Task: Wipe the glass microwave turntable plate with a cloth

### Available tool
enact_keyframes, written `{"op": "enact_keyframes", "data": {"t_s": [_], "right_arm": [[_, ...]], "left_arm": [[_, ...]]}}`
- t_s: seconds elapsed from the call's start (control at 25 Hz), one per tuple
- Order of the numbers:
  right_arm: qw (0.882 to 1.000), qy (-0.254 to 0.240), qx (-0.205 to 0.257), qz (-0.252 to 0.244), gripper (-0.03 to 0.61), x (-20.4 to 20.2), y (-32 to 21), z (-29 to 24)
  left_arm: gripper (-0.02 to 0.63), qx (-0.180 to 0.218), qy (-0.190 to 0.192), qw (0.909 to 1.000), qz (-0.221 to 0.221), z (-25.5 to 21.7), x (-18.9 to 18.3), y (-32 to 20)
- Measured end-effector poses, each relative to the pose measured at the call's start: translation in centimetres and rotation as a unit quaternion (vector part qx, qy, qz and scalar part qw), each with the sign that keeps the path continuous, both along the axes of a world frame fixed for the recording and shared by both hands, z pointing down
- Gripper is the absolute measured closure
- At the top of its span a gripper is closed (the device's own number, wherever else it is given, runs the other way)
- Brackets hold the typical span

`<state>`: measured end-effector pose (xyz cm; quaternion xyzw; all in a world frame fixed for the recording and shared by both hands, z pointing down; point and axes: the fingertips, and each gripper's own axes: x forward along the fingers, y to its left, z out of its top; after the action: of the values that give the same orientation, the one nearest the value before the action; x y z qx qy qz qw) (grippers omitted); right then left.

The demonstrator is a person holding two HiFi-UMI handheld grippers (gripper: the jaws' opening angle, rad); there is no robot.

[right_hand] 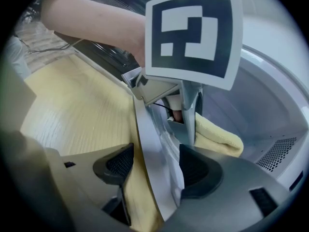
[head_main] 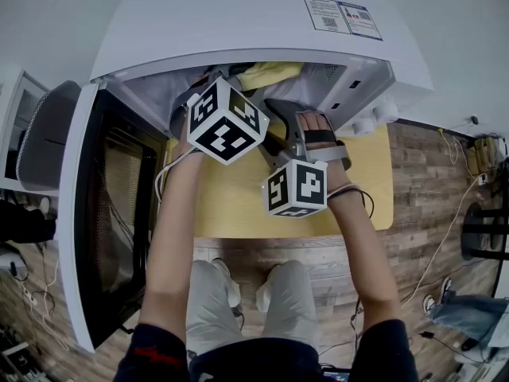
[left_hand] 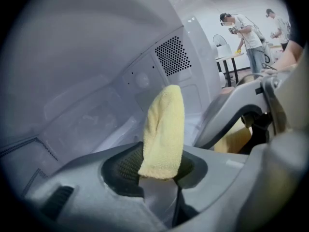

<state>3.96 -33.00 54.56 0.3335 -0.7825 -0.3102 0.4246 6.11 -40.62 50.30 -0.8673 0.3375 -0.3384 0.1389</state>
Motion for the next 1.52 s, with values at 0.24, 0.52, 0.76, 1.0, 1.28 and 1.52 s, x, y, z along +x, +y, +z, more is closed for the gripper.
{"op": "enact_keyframes", "data": {"t_s": [0.24, 0.52, 0.76, 1.0, 1.28, 1.52], "right_arm": [[1.0, -0.013, -0.013, 0.014, 0.282, 0.4, 0.6, -1.6], [0.999, -0.013, -0.012, 0.037, 0.483, 1.4, 2.4, -3.5], [0.997, -0.022, -0.047, 0.059, 0.563, 2.6, 5.4, -4.5], [0.986, -0.079, -0.109, 0.094, 0.568, 3.1, 8.6, -7.9], [0.972, -0.139, -0.13, 0.139, 0.568, 3.2, 12.4, -12.6], [0.938, -0.242, -0.144, 0.203, 0.569, 5.2, 15.4, -17.8]], "left_arm": [[0.491, -0.035, 0.024, 0.9991, -0.002, -0.4, -1.3, 1.6], [0.491, -0.05, 0.03, 0.9981, -0.02, -1.0, -3.2, 4.6], [0.491, -0.084, 0.078, 0.993, -0.027, -1.7, -3.9, 8.5], [0.492, -0.12, 0.106, 0.9862, -0.042, -3.1, -4.8, 13.5], [0.491, -0.146, 0.112, 0.9821, -0.039, -5.5, -5.5, 19.2], [0.492, -0.17, 0.12, 0.977, -0.046, -8.9, -7.1, 22.9]]}}
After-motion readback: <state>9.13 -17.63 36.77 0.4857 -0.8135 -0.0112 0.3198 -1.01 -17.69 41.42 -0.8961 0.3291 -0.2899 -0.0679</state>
